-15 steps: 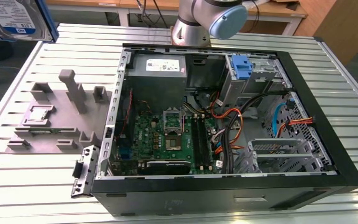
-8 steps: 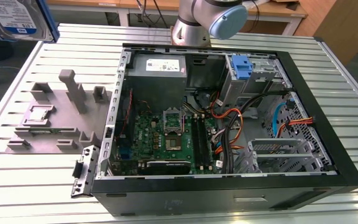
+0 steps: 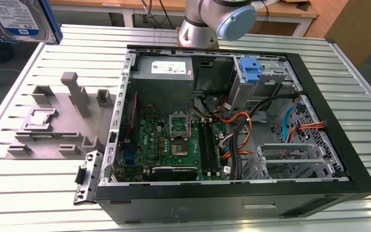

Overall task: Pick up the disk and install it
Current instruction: 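Pick up the disk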

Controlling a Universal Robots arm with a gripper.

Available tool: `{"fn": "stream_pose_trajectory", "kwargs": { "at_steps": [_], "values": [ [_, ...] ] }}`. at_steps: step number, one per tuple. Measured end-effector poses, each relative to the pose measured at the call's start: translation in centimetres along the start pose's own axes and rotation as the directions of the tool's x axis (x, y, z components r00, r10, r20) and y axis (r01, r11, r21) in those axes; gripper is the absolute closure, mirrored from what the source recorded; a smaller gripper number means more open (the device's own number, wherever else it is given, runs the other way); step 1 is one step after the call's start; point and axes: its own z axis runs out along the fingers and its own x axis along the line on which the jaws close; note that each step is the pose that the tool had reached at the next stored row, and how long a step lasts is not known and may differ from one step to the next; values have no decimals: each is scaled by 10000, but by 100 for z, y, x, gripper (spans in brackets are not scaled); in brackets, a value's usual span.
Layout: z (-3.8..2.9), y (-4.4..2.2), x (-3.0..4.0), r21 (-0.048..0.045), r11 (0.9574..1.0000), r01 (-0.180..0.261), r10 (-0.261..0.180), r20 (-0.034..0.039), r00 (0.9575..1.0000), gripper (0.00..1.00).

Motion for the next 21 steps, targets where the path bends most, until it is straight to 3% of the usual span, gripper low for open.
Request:
{"fn": "stream_pose_trajectory", "kwargs": {
  "at_steps": [21],
  "values": [
    [0, -55, 18, -2, 10000, 0, 0, 0, 10000, 64]
  ]
}}
